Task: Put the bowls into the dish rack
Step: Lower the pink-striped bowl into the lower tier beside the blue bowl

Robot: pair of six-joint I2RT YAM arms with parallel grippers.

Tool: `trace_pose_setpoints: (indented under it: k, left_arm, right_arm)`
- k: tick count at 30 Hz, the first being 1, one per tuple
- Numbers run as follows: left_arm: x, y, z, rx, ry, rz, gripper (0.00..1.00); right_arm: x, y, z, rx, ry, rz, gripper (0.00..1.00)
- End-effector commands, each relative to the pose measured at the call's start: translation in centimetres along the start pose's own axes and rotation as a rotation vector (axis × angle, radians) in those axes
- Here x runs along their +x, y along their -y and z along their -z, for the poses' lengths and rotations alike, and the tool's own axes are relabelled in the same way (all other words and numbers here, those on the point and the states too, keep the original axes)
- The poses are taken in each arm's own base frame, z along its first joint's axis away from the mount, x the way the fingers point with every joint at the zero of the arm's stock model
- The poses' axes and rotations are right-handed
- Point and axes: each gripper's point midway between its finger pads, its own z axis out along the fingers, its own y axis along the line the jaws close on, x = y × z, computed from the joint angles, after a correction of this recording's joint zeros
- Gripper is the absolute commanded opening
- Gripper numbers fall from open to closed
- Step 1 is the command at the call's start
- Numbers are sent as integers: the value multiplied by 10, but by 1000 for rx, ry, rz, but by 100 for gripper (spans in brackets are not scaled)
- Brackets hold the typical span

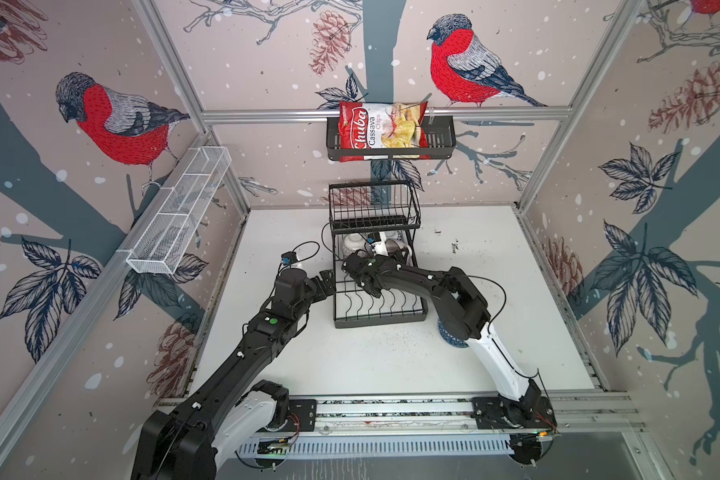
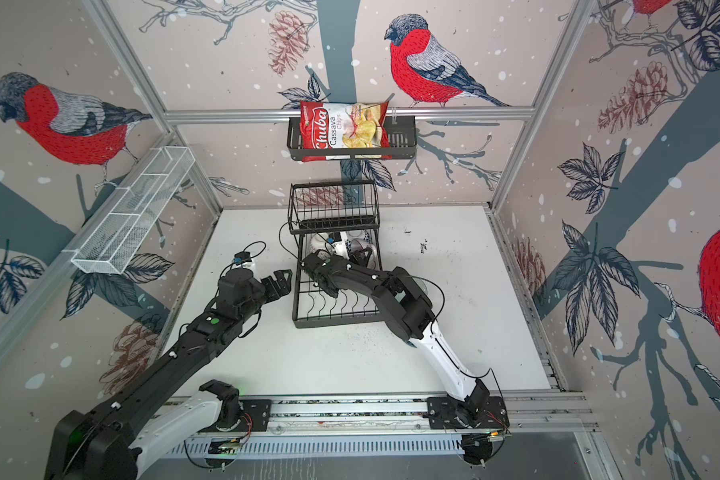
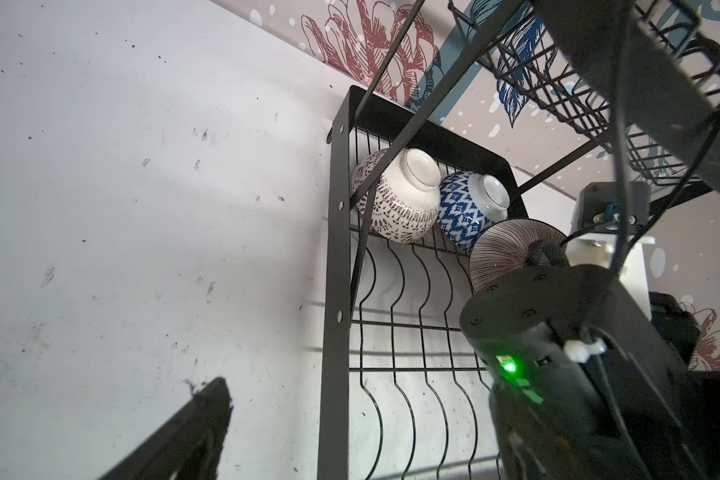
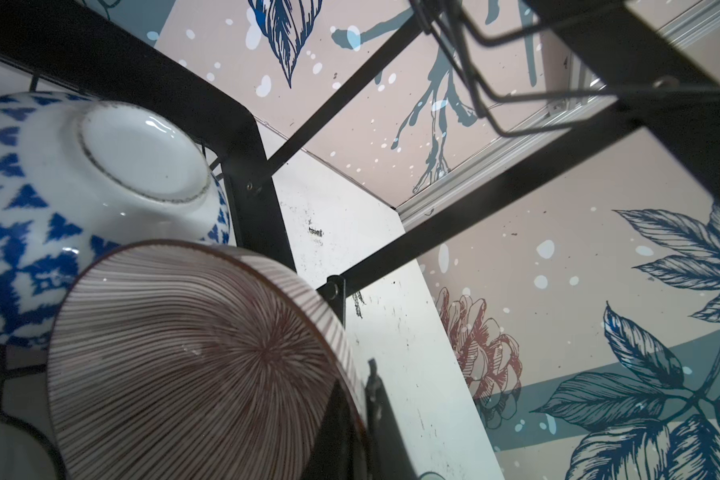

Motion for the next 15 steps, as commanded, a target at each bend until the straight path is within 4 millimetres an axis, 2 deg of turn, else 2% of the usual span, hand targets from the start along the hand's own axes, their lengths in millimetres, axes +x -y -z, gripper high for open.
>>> trace_pose_setpoints:
  k: [1,15]
  left_arm:
    - [-7,4,0,19,31,-11,96]
    - [-6,3,1,19,32,-6,96]
  right_arm:
    - [10,-15,2,-52,-29,58,0]
    - [8,-29,11,-66,-18,81,2]
